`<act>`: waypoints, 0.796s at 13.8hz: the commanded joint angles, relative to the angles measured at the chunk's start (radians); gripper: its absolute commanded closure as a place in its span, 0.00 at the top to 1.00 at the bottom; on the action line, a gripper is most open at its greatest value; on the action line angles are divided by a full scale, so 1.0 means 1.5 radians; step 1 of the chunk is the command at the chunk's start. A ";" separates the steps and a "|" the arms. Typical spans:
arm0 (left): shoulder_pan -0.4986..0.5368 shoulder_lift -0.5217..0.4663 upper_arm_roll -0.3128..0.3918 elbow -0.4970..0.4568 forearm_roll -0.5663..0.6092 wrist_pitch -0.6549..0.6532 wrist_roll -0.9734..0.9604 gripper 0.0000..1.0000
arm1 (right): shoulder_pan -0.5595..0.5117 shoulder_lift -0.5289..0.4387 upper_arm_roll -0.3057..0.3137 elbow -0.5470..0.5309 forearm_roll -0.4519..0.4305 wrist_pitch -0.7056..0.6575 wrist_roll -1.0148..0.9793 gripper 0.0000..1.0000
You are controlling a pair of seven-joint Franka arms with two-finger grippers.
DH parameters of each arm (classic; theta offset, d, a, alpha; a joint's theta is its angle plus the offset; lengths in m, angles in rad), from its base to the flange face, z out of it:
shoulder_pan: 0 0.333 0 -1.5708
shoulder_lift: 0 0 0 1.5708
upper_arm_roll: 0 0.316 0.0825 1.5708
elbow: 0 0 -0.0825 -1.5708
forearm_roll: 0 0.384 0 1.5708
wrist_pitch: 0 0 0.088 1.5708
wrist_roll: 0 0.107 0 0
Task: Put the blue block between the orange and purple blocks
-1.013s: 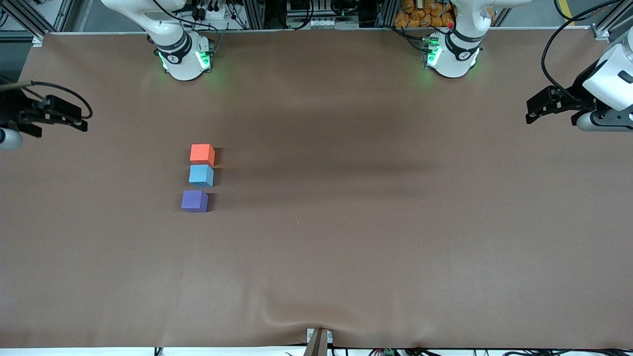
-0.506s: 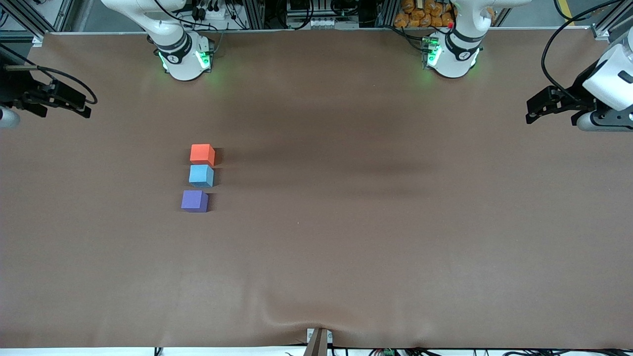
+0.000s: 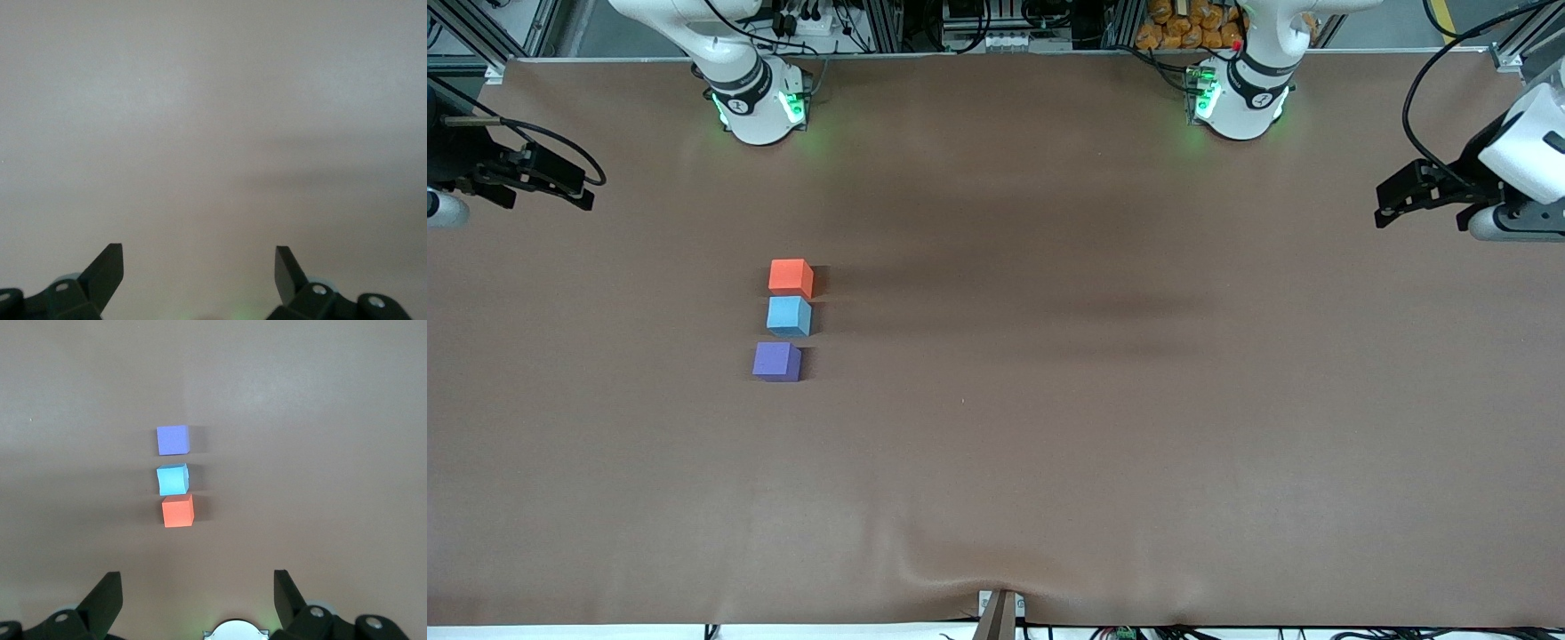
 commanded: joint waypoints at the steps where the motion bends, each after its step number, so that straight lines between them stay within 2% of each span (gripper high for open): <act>1: 0.005 0.028 -0.003 0.044 0.008 -0.010 -0.001 1.00 | -0.010 -0.017 0.010 -0.016 -0.011 0.005 0.004 1.00; 11: 0.010 0.033 -0.003 0.040 0.007 -0.010 0.002 1.00 | -0.013 -0.016 0.009 -0.016 -0.005 0.005 0.002 1.00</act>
